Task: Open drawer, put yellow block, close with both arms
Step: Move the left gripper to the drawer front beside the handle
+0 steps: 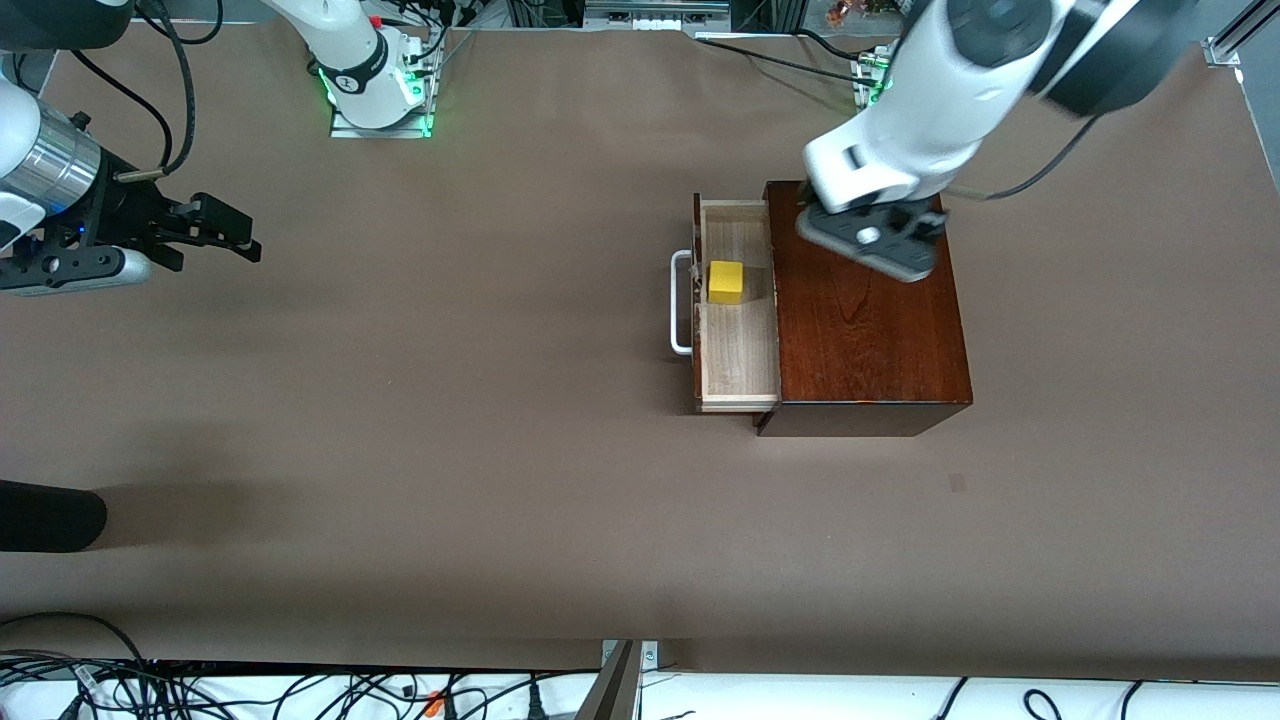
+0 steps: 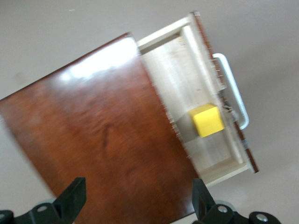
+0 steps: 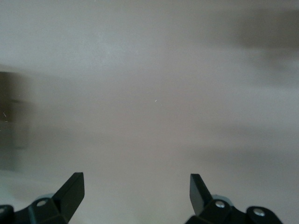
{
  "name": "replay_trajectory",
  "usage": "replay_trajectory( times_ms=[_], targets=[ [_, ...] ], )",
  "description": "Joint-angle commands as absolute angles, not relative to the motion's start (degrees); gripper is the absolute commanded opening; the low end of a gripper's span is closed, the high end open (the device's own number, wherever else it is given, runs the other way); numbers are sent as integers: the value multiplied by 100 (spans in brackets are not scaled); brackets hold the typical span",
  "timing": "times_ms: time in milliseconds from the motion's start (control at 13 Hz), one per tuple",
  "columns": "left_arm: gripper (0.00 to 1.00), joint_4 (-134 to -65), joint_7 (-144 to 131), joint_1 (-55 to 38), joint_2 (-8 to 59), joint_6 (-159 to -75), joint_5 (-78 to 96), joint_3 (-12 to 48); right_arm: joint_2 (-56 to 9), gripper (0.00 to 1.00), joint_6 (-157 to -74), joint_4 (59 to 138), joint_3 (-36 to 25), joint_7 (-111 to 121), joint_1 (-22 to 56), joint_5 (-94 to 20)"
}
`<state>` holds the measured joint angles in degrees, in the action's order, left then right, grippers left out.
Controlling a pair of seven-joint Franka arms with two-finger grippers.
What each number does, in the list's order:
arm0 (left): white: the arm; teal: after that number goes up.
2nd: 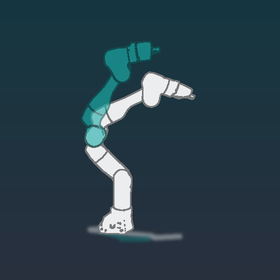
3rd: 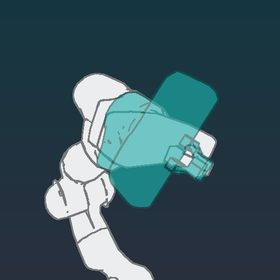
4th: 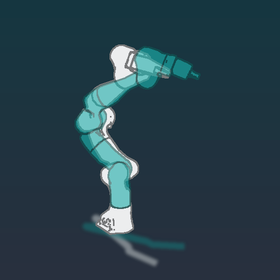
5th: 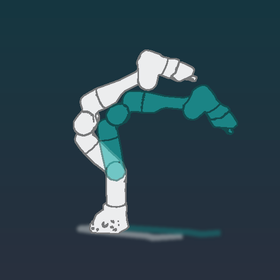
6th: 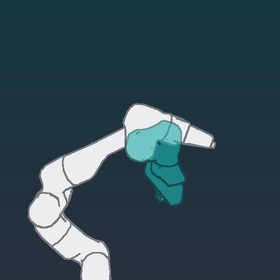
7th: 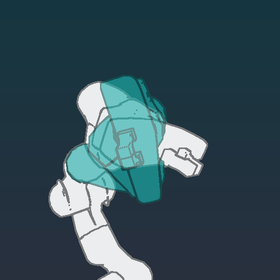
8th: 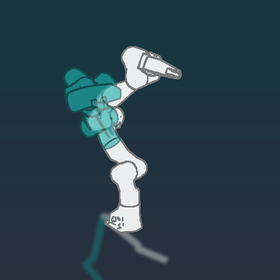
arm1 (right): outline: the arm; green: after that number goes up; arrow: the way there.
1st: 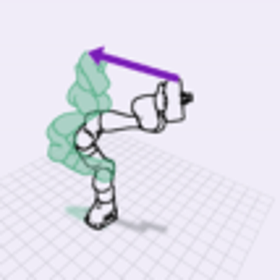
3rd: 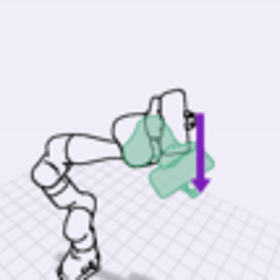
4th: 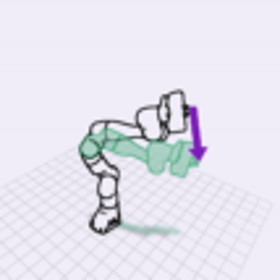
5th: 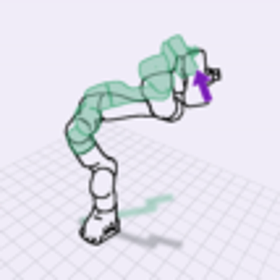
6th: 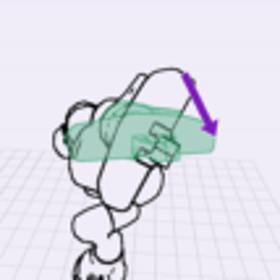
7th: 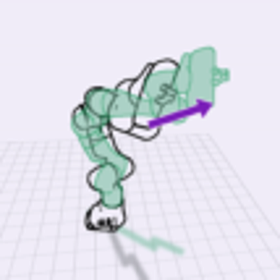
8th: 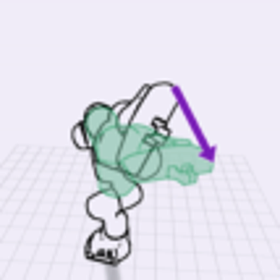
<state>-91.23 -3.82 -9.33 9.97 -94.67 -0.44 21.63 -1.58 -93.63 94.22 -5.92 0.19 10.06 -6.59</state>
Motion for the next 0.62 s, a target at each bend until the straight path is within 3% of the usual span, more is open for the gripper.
replay_trajectory(
  times_ms=[0,386,463,540],
  targets=[
    [100,-8430,339,-1343,1931,-9858,185,2180,-61,100,-9299,9440,-518,-97,896,-466],
    [100,-8394,2380,-2231,2855,-11476,193,2188,-167,100,-9149,9255,-536,-18,870,-317],
    [86,-8394,2547,-2354,2978,-11618,141,2180,-176,100,-9132,9220,-527,-18,879,-308],
    [41,-8394,2792,-2434,3084,-11715,123,2171,-167,100,-9036,9237,-536,-70,879,-299]
  ],
)
